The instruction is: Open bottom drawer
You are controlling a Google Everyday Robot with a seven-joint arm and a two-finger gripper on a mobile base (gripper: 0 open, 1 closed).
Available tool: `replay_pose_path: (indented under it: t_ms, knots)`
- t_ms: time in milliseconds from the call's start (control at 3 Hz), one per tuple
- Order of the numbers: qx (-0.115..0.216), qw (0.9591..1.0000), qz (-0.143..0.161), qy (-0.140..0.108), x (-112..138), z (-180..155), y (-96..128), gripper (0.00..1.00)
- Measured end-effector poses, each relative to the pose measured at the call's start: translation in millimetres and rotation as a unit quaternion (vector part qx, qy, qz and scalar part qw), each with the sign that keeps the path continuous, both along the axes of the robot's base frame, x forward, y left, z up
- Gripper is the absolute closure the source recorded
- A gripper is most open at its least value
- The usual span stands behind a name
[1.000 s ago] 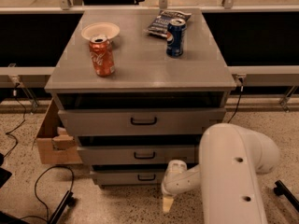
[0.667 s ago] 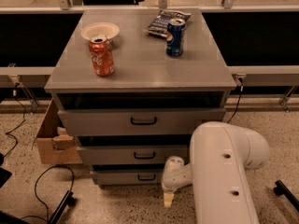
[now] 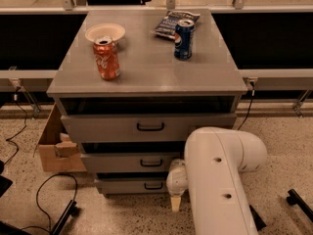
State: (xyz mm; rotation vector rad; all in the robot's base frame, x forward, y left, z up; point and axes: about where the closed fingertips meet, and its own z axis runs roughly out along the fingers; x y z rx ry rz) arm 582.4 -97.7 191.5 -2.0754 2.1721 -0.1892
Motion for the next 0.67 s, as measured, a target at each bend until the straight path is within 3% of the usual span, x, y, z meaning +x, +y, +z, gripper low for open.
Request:
replay_pose_path:
  t_ms: [333,667]
  knots:
    - [-0.011,0.9999,0.001,0.001,13.5,-3.5,-4.4,0.26]
    - [-0.02,0.9998,-0.001,0.0,9.4,0.0,-14.3,0.5]
